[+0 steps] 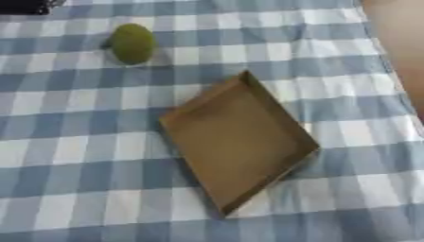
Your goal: Pick up objects on the table and place them in the box.
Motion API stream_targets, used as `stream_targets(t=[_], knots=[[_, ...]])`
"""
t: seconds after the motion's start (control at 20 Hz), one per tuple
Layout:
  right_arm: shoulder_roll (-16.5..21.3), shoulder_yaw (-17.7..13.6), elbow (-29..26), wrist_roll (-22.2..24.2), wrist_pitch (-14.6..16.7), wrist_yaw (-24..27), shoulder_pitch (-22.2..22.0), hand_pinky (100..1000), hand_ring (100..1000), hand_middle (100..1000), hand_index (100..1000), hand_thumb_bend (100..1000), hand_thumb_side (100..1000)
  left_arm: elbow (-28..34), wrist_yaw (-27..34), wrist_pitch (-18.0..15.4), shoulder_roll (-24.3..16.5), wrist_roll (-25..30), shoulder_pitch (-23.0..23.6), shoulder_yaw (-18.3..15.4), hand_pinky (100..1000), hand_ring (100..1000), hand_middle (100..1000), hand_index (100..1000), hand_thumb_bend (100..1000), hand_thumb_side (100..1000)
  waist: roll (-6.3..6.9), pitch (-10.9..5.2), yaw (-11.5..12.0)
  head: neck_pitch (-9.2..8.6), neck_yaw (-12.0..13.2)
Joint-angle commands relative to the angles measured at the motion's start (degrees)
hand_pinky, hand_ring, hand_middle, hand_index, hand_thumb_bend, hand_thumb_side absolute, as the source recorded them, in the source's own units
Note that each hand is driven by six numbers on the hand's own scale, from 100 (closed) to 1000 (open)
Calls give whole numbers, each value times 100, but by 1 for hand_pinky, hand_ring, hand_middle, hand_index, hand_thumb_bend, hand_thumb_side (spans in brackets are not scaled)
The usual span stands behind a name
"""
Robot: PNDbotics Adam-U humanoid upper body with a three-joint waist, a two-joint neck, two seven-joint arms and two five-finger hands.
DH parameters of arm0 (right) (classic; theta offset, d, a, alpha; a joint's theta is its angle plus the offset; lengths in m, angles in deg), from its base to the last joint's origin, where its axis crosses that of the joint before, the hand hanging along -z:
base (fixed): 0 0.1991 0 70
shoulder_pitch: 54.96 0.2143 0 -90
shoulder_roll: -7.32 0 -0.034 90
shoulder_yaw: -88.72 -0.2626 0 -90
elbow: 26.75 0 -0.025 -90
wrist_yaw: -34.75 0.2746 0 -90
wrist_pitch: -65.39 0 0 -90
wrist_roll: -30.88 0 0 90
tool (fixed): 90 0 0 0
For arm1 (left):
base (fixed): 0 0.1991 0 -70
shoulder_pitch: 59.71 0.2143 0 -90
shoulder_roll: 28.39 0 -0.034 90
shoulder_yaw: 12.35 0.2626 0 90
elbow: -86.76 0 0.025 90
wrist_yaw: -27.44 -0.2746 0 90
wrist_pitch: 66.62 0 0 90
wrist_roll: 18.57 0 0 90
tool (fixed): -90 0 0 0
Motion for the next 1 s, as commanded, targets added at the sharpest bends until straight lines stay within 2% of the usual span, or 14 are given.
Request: stream_targets(t=[0.05,0.25,0.45,0.6,0.8,1.0], knots=[[120,3,-91,31,14,51,101,885,912,606,830,100,470,-563,-376,-295,245,267,-328,-35,859,838,860,903,280,568,-9,-108,-15,-61,53],[77,19,-91,46,19,72,148,885,912,606,829,100,471,-1146,-757,-673,674,462,-577,-105,870,848,866,910,358,571,-25,-86,-33,-83,138],[50,28,-91,55,31,87,202,885,911,607,829,100,472,-1481,-1037,-961,868,666,-665,-114,878,858,874,916,447,558,-26,-59,-73,-114,172],[51,28,-91,56,35,90,220,885,912,606,829,100,472,-1681,-1113,-1138,878,916,-719,-160,891,871,886,921,486,566,-6,-31,-108,-147,192],[81,30,-91,60,33,85,225,885,913,605,829,100,470,-1866,-1249,-1313,773,1254,-807,-243,926,900,914,943,595,588,34,10,-149,-187,199],[105,38,-91,69,30,84,227,886,914,605,829,100,470,-1977,-1411,-1452,699,1574,-846,-317,942,919,930,956,631,602,69,41,-174,-202,192]])
